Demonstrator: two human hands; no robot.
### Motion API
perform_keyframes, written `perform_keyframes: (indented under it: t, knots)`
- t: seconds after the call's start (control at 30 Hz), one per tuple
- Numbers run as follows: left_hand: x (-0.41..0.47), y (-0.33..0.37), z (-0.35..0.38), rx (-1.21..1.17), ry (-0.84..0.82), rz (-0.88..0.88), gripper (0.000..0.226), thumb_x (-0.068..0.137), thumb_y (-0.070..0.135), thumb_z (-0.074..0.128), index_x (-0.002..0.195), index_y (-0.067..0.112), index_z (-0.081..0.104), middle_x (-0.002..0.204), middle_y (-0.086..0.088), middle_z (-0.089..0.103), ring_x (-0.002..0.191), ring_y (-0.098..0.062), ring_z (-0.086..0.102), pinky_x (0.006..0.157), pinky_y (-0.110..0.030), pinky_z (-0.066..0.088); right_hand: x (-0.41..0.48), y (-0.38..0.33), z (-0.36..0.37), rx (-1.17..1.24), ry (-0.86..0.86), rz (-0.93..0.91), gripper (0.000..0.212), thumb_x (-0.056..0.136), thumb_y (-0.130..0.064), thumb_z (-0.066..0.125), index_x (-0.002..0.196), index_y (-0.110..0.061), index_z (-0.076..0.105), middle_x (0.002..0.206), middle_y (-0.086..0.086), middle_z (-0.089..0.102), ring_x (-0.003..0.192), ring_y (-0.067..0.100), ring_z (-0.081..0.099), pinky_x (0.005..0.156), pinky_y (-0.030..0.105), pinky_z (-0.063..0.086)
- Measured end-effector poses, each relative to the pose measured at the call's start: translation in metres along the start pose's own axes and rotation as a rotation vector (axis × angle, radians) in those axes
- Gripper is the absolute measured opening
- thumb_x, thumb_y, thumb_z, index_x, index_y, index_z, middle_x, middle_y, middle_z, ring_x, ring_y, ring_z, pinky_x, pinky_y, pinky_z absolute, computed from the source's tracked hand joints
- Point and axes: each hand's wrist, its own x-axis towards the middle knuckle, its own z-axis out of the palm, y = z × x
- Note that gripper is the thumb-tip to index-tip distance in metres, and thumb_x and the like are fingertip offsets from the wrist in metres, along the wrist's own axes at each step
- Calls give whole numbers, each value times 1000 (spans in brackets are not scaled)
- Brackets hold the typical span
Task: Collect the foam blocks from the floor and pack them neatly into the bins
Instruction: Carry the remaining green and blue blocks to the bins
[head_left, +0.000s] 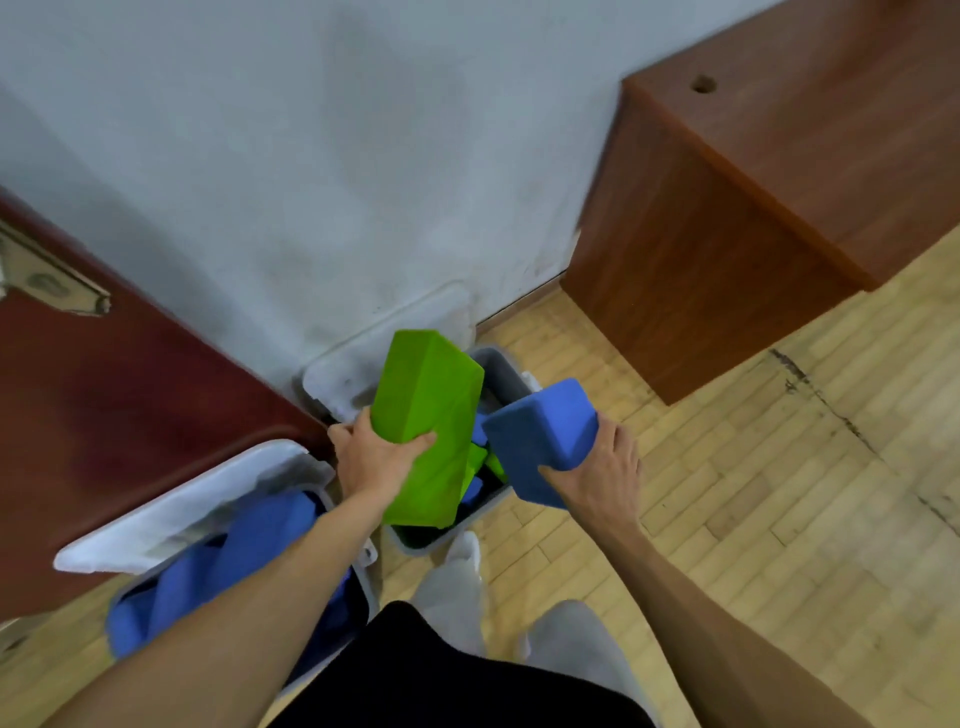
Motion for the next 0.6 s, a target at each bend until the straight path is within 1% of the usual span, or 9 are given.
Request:
perform_keyframes:
  t: [0.17, 0.27, 0.33, 0.43, 0.6]
  knots:
    - [37, 29, 19, 55, 21, 5, 86, 56, 54, 84, 125, 16, 49, 117, -9, 39, 109, -34, 54, 96, -41, 45, 58, -8, 6, 47, 10, 4, 89, 64, -43, 76, 135, -9, 36, 121, 5, 42, 114, 26, 41, 100, 39, 35]
    - [69, 27, 60, 65, 48, -7, 88, 53, 60, 82, 123, 17, 49, 114, -7, 39, 112, -35, 52, 98, -46, 44, 103, 6, 39, 72, -13, 44, 90, 63, -43, 74, 136, -8, 35, 123, 6, 41, 116, 28, 41, 102, 42, 35]
    - [93, 18, 95, 50, 56, -21, 86, 56, 55, 83, 124, 15, 49, 116, -7, 39, 113, -34, 52, 97, -45, 44, 133, 20, 75, 83, -14, 63, 92, 62, -42, 75, 137, -7, 35, 126, 9, 42, 119, 30, 40, 103, 44, 32]
    - [139, -3, 155, 72, 76, -12, 83, 63, 49, 82, 129, 13, 47, 123, -10, 39, 116, -32, 51, 98, -41, 41, 175, 44, 141, 87, -11, 72, 94, 62, -37, 79, 139, -7, 34, 131, 10, 41, 124, 31, 37, 104, 42, 28]
    - [222, -61, 255, 22, 121, -24, 81, 66, 43, 81, 132, 13, 44, 129, -13, 38, 122, -32, 47, 103, -40, 38, 228, 85, 260, 135, 36, 55, 95, 61, -37, 83, 138, -7, 36, 132, 10, 42, 126, 30, 37, 103, 40, 28]
